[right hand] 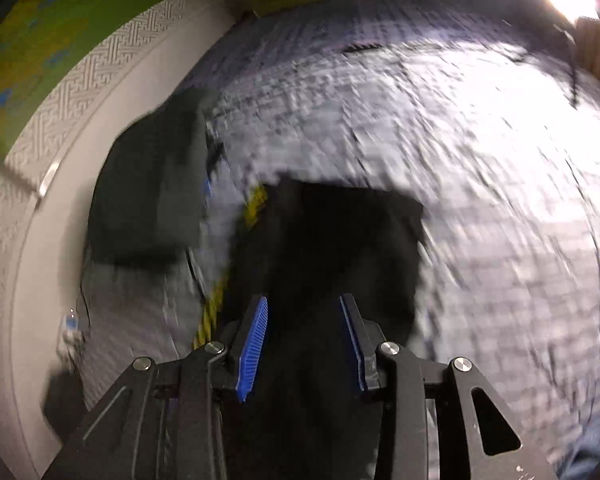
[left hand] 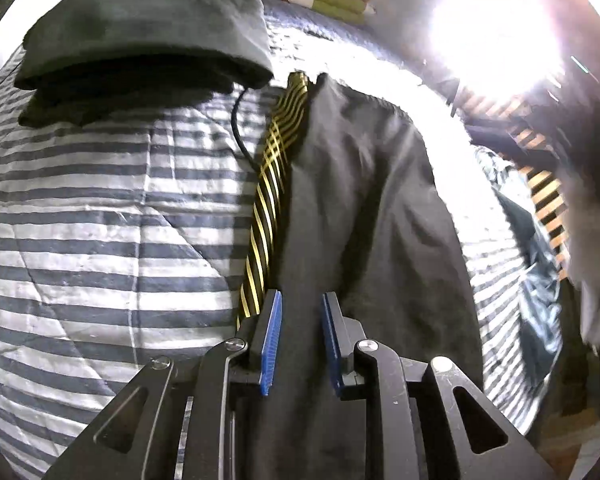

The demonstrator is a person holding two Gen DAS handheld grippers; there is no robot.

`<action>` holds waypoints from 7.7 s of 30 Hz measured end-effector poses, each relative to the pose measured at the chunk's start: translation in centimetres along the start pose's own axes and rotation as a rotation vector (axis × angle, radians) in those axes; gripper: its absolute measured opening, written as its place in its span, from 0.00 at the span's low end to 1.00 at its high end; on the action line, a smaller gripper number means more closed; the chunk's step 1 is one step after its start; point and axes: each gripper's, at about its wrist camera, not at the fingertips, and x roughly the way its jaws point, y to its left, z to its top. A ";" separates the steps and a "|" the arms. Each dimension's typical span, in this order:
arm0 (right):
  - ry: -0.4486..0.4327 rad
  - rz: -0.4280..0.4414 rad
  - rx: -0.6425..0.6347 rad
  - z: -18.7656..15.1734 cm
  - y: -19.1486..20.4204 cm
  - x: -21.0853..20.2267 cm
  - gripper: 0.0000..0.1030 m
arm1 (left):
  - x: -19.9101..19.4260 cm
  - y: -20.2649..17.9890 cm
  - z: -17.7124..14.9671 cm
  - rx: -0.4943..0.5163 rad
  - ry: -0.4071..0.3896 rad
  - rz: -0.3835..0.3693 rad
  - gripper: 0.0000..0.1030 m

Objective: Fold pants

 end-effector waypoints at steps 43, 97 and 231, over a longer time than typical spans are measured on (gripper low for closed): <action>0.085 0.036 0.134 -18.6 -5.4 1.3 0.34 | 1.3 1.7 0.7 -0.055 -0.025 0.153 0.29; -0.350 0.508 0.148 -15.5 -5.3 -16.8 0.07 | -20.0 -7.1 -0.6 0.006 -0.404 -0.230 0.02; -0.555 0.286 -0.301 11.4 19.6 -1.5 0.06 | -21.0 11.4 27.5 -0.075 -0.638 0.343 0.05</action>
